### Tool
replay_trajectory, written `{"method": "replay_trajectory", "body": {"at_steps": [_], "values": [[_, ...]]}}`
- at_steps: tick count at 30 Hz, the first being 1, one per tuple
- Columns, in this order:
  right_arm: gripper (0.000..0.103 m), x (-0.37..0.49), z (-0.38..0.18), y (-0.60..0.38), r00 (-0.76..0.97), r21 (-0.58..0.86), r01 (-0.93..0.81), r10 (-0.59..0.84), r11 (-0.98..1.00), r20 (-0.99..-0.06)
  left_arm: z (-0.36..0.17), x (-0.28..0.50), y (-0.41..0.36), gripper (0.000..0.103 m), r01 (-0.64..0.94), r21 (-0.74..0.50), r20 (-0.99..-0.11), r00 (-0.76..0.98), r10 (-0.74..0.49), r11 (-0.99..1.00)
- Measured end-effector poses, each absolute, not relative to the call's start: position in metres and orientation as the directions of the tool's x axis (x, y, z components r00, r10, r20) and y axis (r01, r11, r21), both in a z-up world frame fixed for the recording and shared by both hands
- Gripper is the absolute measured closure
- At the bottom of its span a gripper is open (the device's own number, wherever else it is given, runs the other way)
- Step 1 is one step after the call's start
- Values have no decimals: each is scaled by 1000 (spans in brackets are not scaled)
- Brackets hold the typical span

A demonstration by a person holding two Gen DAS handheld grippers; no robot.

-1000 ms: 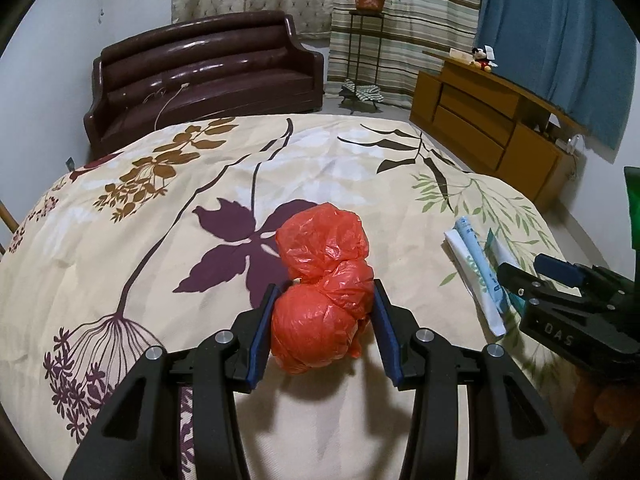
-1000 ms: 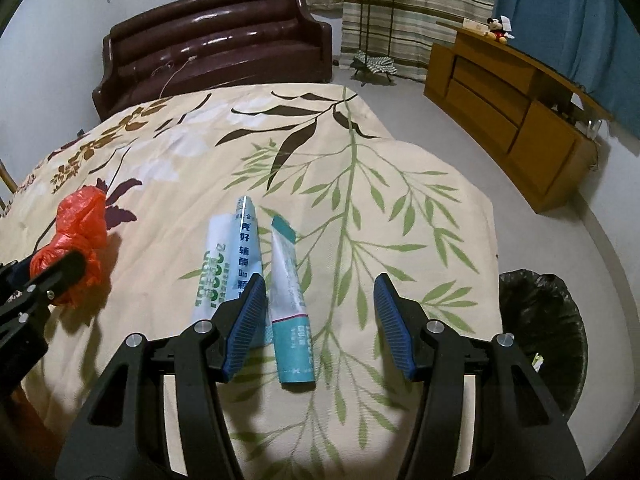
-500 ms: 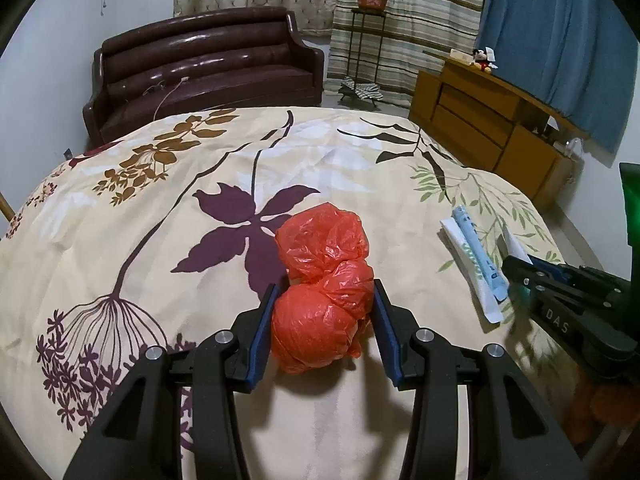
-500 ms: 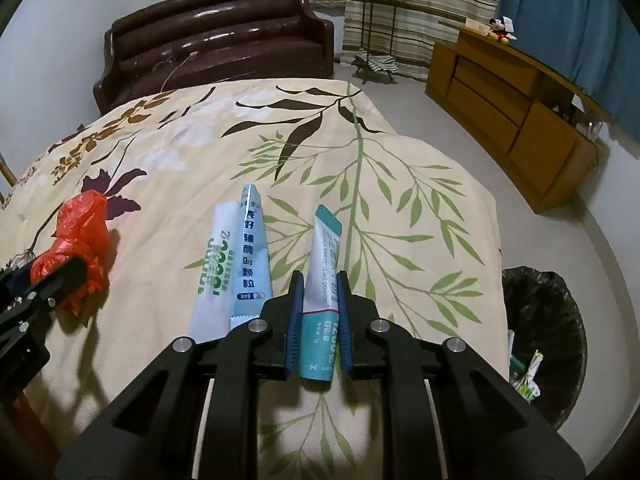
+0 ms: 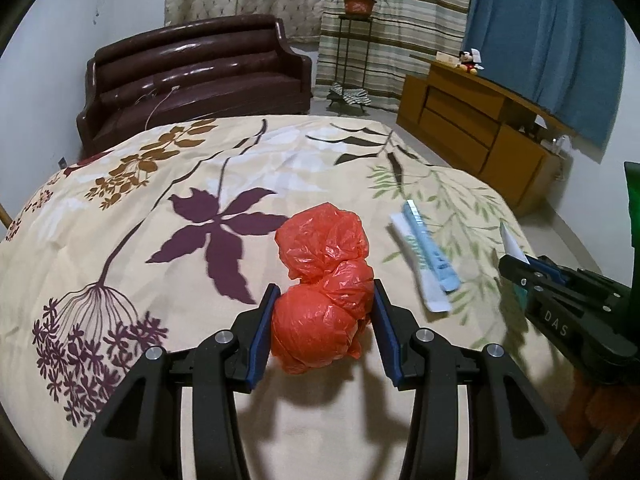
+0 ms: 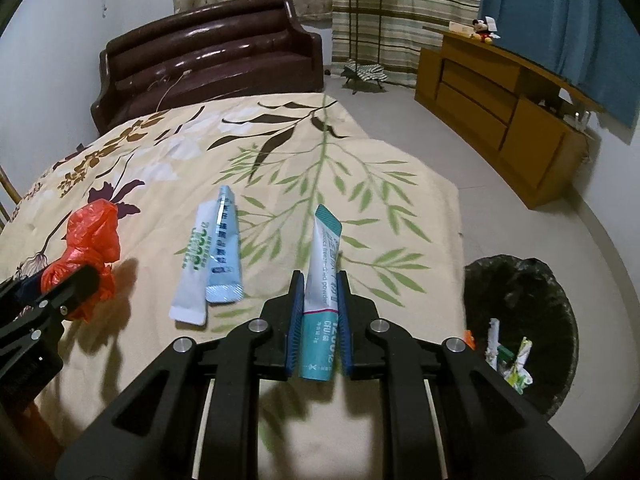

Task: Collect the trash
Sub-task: 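Carry the red bag and teal tube over the black bin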

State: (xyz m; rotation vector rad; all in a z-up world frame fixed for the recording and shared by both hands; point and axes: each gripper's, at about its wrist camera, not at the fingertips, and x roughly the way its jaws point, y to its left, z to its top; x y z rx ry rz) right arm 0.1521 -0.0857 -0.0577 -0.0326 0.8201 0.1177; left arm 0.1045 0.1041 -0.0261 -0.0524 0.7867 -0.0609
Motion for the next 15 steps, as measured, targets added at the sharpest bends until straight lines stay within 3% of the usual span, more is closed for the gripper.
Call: {"method": "replay_trajectory", "body": {"at_steps": [15], "values": [[87,119,-49,-171,715,50,2,33,999,-699,-15,94,20,58,167,-44,-683,715,-151,985]]}}
